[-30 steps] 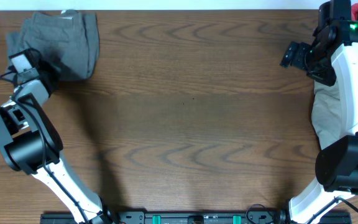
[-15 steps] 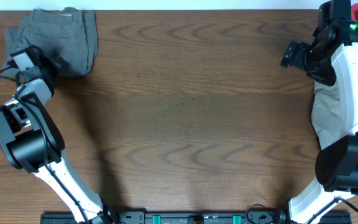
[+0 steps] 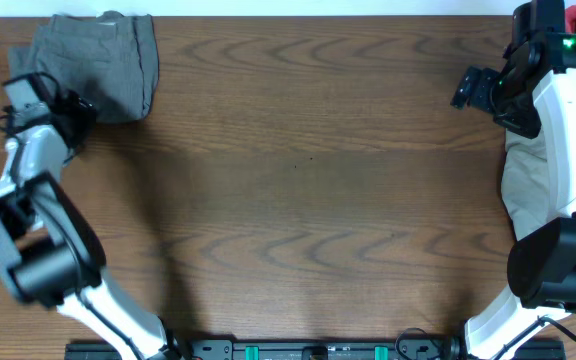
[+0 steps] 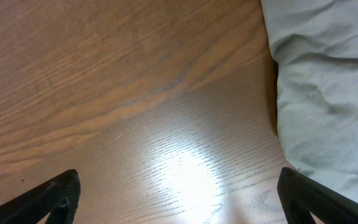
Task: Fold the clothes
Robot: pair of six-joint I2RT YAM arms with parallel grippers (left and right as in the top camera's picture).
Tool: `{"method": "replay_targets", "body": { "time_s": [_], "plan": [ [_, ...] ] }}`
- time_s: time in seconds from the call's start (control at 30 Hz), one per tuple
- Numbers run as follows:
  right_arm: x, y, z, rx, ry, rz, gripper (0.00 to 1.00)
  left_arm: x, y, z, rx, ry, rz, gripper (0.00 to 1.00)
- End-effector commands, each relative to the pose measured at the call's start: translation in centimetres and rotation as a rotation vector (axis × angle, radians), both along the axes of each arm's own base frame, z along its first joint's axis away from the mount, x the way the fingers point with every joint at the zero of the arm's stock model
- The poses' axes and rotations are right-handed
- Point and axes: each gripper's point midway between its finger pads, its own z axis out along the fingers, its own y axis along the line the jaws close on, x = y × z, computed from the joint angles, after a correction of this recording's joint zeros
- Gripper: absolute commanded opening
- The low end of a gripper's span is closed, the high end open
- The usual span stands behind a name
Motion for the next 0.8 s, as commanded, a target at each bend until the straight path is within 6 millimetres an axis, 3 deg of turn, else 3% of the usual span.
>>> {"method": "replay_targets", "body": {
  "time_s": [0.0,0.1,0.13,0.3,0.57,0.77],
  "plan": [
    [0.0,-0.4,0.1,0.006,-0.004,-0.023,0.99,-2.0,-1.7,7.8,0.011,-0.073,-0.028,0.98],
    [0.0,-0.4,0.1,0.006,-0.004,-0.023,0.99,-6.0,-5.1,11.1,-0.072,-0.044,-0.068,0.99],
    [0.0,-0.4,0.1,0.006,-0.004,-0.023,0.99,-8.2,-6.9,12.4,-0.116,-0.023,-0.091,0.99],
    [0.0,-0.4,0.1,0.006,-0.004,-0.023,0.99,-15.8,-12.6,15.7,-0.191,0.058,-0.221,1.0],
    [0.0,-0.4,0.1,0.006,-0.004,-0.023,0.99,-27.7,-18.5,20.4,-0.134,0.018,-0.273,0.98],
    [0.0,-0.4,0.1,0.006,-0.004,-0.023,0.99,-33.7,-21.5,21.8,-0.073,-0.098,-0.258,0.98]
  ]
}}
